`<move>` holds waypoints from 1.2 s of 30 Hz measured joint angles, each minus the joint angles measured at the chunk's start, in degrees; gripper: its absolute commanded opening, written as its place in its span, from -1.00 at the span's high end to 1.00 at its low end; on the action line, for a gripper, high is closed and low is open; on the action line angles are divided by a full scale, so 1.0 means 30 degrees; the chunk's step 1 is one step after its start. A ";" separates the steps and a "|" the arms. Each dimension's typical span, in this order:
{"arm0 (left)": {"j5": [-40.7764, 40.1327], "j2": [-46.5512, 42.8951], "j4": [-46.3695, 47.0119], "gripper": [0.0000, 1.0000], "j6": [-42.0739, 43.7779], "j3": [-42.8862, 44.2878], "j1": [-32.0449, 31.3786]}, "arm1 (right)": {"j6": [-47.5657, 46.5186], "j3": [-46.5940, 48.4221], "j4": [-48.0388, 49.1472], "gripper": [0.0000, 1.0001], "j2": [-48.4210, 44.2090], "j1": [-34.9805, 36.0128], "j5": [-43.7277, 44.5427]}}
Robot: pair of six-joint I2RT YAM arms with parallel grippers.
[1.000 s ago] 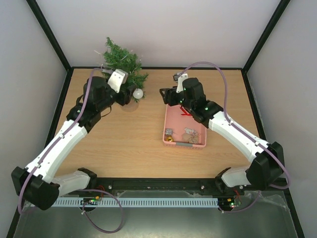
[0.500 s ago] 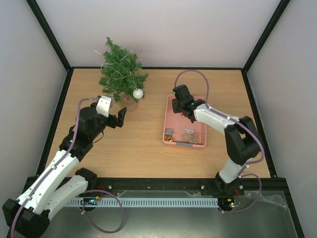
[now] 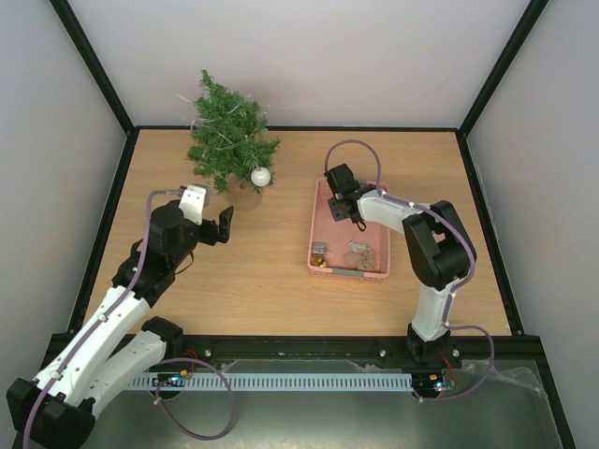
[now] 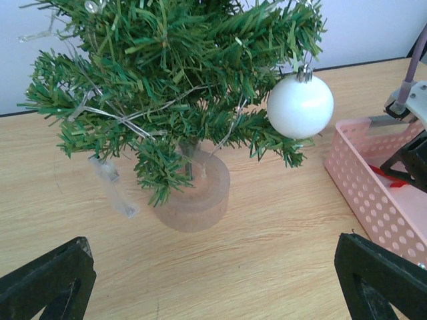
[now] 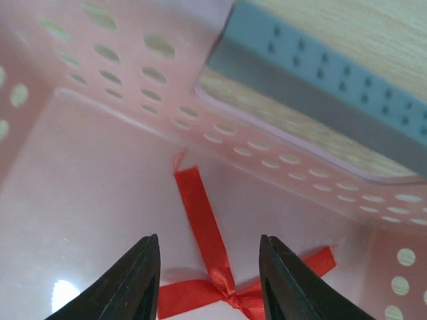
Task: Decorate the small christmas tree
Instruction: Pick up the decoration item from the storage box.
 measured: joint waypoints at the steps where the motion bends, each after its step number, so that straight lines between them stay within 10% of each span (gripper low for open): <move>1: 0.0051 -0.0029 0.0015 -0.99 0.0073 -0.0087 0.0000 | -0.0255 0.0000 -0.0138 0.21 0.0109 -0.0036 0.0051; 19: 0.0823 -0.0277 0.0415 -0.99 0.0597 -0.0539 0.0000 | -0.5421 -0.0823 -0.0656 0.17 0.0386 -0.0051 -0.1275; 27: 0.0991 -0.0277 0.0437 -0.99 0.0612 -0.0554 0.0000 | -0.6397 -0.0641 -0.0503 0.94 0.0765 -0.0051 -0.0299; 36: 0.1078 -0.0262 0.0342 -0.97 0.0401 -0.0503 0.0000 | -0.4218 0.0641 -0.2157 0.97 0.0321 -0.0051 -0.0510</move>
